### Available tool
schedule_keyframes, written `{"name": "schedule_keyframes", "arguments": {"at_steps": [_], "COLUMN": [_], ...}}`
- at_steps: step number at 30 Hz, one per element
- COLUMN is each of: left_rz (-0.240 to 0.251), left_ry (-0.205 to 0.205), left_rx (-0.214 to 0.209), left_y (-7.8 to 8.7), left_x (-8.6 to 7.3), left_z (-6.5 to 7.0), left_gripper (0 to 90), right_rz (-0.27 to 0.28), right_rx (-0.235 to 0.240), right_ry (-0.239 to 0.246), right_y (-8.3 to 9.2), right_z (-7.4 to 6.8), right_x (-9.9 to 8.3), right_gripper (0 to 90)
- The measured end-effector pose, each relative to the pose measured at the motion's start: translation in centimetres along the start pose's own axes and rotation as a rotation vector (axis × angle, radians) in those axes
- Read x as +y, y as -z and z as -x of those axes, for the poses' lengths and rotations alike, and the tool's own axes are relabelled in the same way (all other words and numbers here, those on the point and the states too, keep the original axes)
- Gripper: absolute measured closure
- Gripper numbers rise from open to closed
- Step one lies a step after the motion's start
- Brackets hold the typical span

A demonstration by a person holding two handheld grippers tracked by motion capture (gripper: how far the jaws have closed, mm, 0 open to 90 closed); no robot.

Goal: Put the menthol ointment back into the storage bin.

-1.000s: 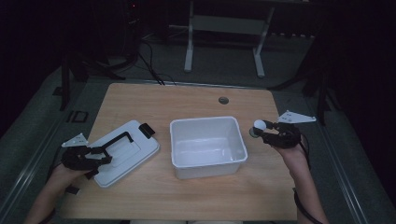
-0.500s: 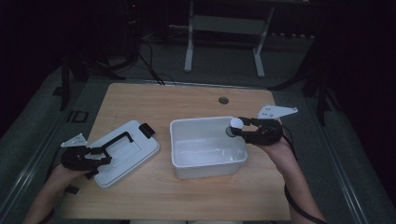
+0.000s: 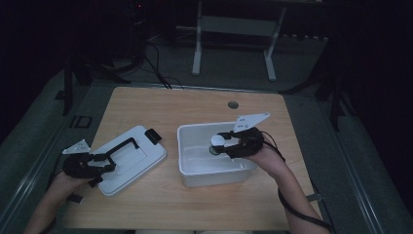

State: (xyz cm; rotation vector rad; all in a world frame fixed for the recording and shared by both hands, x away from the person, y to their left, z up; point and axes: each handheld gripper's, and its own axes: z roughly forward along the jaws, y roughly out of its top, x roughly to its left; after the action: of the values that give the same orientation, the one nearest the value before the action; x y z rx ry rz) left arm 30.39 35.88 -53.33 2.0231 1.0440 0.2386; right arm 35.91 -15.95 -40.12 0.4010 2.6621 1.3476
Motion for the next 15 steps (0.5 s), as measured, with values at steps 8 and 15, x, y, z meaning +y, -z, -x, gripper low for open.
{"name": "schedule_keyframes", "arguments": {"at_steps": [8, 15], "left_rz": [-0.004, 0.020], "left_ry": [-0.008, -0.006], "left_rx": [0.006, 0.010], "left_y": [0.0, 0.5], "left_x": [-0.2, 0.0], "left_z": [0.0, 0.0], "left_gripper": [32.9, 32.9], "right_rz": [-0.078, -0.130], "right_rx": [0.112, 0.166], "right_ry": [0.059, 0.085], "right_y": [-3.4, -5.7], "right_z": [-0.3, -0.5], "right_x": [0.6, 0.9], "right_gripper": [50.2, 50.2]}}
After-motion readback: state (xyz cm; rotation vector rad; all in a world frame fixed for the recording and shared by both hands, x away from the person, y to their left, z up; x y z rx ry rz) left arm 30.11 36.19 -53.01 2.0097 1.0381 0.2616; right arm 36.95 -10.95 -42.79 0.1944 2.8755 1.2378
